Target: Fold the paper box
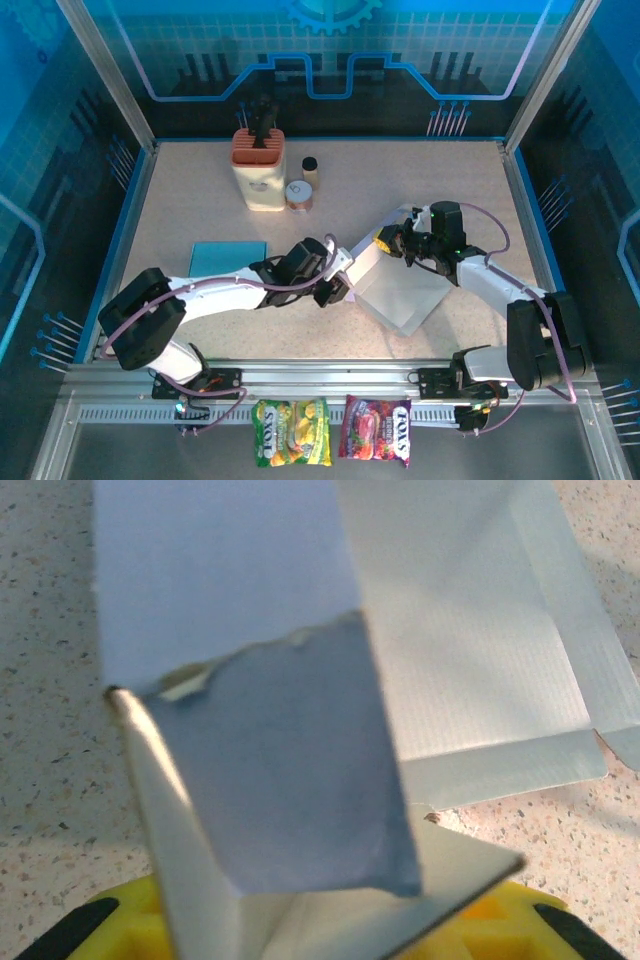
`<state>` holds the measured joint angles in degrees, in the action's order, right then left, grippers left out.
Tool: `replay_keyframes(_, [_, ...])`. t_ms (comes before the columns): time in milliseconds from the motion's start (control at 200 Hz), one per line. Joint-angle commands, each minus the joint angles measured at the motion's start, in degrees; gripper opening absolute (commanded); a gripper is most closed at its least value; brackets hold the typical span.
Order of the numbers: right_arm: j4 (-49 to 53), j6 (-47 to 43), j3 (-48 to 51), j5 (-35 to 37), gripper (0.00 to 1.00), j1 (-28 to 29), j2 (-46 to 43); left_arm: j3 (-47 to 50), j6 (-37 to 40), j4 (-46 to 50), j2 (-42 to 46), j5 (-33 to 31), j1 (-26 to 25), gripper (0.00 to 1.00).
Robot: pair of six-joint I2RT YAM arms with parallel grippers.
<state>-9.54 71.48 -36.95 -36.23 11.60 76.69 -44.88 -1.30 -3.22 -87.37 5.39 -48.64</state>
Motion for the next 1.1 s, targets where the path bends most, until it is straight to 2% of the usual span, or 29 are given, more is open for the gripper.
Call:
replay_keyframes(0, [-1.1,1.5,0.2,1.2,0.0,0.6,-0.2,-2.4,1.8,0.7,-0.1,-1.0,-0.9,0.33])
replay_keyframes(110, [-3.9,4.2,1.0,2.9,0.0,1.2,-1.0,-3.1,1.5,0.7,-0.1,-2.7,-1.9,0.37])
replay_keyframes(490, [-15.0,11.2,-0.7,5.6,0.0,3.6,2.1,-5.3,1.0,3.3,-0.9,-11.8,-1.6,0.36])
replay_keyframes(760, [-19.9,11.7,1.8,6.0,0.0,4.5,5.3,-3.3,1.3,2.9,-1.3,-10.9,-0.6,0.39])
replay_keyframes(1096, [-21.0,10.3,5.2,5.7,0.0,4.1,3.7,-0.8,-0.9,3.2,0.8,-10.5,-0.6,0.56])
